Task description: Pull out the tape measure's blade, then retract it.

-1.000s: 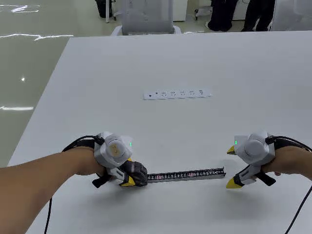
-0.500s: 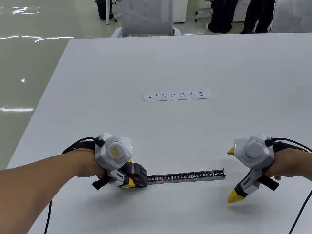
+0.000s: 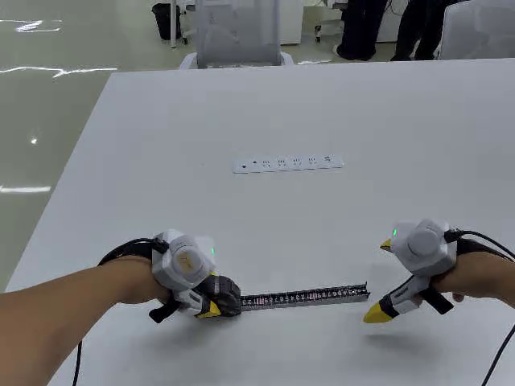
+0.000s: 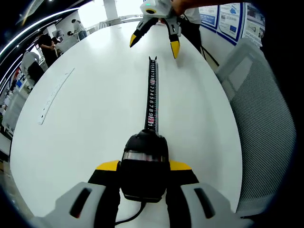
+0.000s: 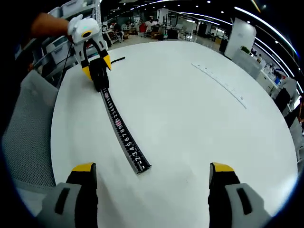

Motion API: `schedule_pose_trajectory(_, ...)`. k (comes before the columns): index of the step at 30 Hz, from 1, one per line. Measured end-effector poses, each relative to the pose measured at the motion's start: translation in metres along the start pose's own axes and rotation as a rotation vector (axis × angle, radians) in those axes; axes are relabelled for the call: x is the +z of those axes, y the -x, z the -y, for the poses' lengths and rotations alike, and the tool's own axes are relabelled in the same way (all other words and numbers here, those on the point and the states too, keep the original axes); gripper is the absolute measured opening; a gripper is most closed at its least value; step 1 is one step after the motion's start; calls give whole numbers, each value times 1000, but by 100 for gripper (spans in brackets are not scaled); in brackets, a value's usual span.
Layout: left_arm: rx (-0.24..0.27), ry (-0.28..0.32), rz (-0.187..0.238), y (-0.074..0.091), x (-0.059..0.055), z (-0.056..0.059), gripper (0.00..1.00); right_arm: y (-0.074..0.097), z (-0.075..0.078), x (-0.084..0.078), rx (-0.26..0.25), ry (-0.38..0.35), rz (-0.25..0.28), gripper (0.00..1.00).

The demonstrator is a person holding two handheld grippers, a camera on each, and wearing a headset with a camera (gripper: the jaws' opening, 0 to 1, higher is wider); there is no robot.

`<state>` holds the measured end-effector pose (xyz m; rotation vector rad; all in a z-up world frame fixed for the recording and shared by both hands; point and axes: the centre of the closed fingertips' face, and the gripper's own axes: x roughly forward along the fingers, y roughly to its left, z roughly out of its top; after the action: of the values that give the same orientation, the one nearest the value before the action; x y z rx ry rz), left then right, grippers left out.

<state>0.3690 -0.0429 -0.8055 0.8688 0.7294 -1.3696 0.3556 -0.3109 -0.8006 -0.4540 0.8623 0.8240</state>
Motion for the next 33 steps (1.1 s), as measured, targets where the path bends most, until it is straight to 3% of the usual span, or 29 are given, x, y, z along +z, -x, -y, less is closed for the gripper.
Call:
schedule_pose_trajectory(3,6,5,8,0,1,0,33,1,2,-6,-15,-14,5,100)
schedule_pose_trajectory(7,13,21,8,0,1,-1,34,2,-6,-11,-18,-32,11,100)
schedule_pose_trajectory(9,32,48,-13,2,-4,-4,37,2,-7,-13,-21,-36,13,100)
schedule_pose_trajectory(11,80,104,27,3,-3,-13,46,3,-8,-13,-23,-50,24,100)
schedule_pose_trajectory(12,79,167,61,6,0,-13,52,4,-8,-13,-25,-52,28,100)
schedule_pose_trajectory(13,77,194,81,9,1,-13,56,4,-8,-13,-30,-55,32,100)
schedule_pose_trajectory(16,126,256,123,19,0,-21,60,6,-9,-12,-39,-58,41,100)
schedule_pose_trajectory(19,164,325,157,28,-5,-26,69,8,-10,-10,-52,-79,59,100)
schedule_pose_trajectory(24,245,466,199,43,-24,-30,83,12,-11,-6,-90,-96,106,100)
schedule_pose_trajectory(33,312,584,270,60,-46,-20,92,18,-17,-14,-131,-147,135,100)
